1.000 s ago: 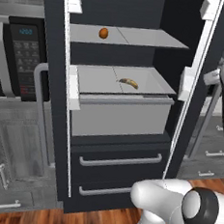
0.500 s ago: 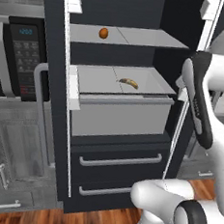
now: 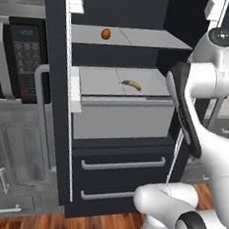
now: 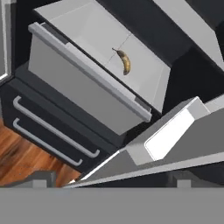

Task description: Retrieve the mango and banana from the fridge and place them into the bowl on the dining table.

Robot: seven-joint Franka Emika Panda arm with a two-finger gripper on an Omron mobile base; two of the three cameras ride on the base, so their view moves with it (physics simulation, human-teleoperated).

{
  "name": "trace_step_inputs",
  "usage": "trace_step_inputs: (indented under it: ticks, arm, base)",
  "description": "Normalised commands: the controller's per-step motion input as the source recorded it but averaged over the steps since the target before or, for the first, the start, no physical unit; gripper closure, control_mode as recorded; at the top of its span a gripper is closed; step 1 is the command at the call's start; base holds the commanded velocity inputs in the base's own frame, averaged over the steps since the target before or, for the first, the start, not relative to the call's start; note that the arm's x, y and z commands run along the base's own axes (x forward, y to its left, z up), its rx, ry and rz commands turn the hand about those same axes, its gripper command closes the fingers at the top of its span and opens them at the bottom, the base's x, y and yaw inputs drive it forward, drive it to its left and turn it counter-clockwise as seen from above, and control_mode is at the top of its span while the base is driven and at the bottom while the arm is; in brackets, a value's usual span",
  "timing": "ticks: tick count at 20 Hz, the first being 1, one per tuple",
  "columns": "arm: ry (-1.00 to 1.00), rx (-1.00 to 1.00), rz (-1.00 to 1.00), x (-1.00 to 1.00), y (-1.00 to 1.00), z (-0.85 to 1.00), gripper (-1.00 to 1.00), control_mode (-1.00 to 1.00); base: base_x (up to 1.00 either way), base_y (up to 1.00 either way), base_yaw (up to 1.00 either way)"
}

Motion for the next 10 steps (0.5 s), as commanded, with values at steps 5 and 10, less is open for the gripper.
trace_step_inputs:
  ticks: [5,10]
  arm:
    - [-0.06,-0.24,0.05,0.38,0.00,-0.03,-1.00,-1.00]
    - [-0.04,-0.27,0.03,0.48,0.00,0.00,-1.00,-1.00]
  base:
    - [0.00,0.00,0.00]
    - [0.00,0.00,0.00]
